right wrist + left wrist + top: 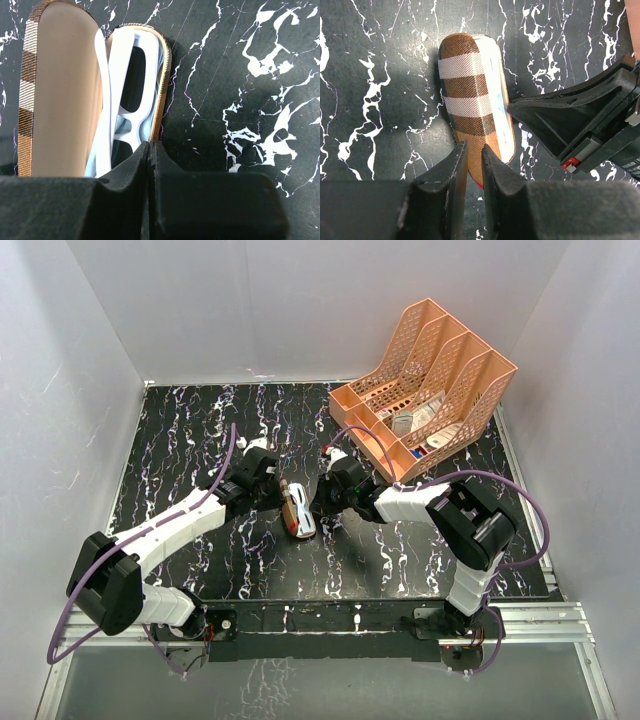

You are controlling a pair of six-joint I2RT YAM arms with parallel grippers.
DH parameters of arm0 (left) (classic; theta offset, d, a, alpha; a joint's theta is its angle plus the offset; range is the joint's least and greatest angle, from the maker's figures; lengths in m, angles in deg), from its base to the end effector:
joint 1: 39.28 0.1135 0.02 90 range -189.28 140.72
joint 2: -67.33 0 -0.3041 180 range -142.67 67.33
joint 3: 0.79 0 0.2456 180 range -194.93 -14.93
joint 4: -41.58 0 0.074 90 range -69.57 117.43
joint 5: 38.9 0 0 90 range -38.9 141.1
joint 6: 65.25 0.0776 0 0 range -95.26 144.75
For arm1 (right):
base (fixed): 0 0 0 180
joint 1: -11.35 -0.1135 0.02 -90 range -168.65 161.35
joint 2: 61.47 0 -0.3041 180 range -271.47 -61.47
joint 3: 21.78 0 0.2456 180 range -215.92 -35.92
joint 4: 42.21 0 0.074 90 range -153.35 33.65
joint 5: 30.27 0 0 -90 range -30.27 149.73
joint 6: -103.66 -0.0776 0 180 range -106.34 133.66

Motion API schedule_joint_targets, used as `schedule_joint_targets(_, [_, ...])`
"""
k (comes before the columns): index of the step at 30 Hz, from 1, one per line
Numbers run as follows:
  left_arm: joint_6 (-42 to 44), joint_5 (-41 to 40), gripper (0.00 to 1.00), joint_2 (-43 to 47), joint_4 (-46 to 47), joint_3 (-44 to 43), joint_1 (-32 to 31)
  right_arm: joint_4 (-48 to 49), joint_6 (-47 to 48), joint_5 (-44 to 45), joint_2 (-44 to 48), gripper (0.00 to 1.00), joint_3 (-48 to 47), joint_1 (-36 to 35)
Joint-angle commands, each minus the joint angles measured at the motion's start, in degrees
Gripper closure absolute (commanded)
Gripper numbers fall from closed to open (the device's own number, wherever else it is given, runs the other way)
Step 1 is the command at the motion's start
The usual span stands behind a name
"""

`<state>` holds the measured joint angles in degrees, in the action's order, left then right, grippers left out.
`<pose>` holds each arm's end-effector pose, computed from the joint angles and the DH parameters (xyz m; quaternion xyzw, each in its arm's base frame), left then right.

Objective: Organize the sunglasses
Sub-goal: Close the sunglasses case at the center of the board.

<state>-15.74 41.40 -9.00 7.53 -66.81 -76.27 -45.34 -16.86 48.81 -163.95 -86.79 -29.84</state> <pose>0.2454 -0.1685 0.2598 -0.0608 0.9170 -0.1811 0.3502 0.2873 0.2710 0.1633 -0.1237 0.8968 0.3137 0.2865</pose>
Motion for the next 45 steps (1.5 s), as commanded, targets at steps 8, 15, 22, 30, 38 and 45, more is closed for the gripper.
schedule_joint_targets(8, [-2.43, 0.60, 0.84, 0.68, 1.33, 0.60, -0.28, 3.76, -0.24, -1.29, -0.66, 1.00, -1.11, -0.20])
schedule_joint_targets(15, [-2.99, 0.21, 0.84, -0.22, 2.05, 0.98, -0.27, 4.07, -0.39, -1.47, -0.71, 1.00, -0.78, -0.18])
schedule_joint_targets(22, [-2.86, -0.25, 0.84, -1.64, 1.95, 0.90, -0.29, 4.20, -0.50, -1.52, -0.54, 1.00, -0.67, -0.16])
schedule_joint_targets(30, [-2.75, -0.75, 0.86, -1.80, 2.05, 1.52, -0.29, 4.42, -0.54, -1.56, -0.70, 1.00, -0.55, -0.21])
schedule_joint_targets(38, [-2.67, -0.06, 0.88, -4.69, 4.28, 2.63, -0.27, 4.38, -0.66, -1.61, -0.71, 1.00, -0.45, -0.20])
schedule_joint_targets(45, [-2.47, 0.73, 0.88, -6.64, 6.02, 3.14, -0.37, 4.53, -0.77, -1.83, -0.91, 1.00, -0.32, -0.20])
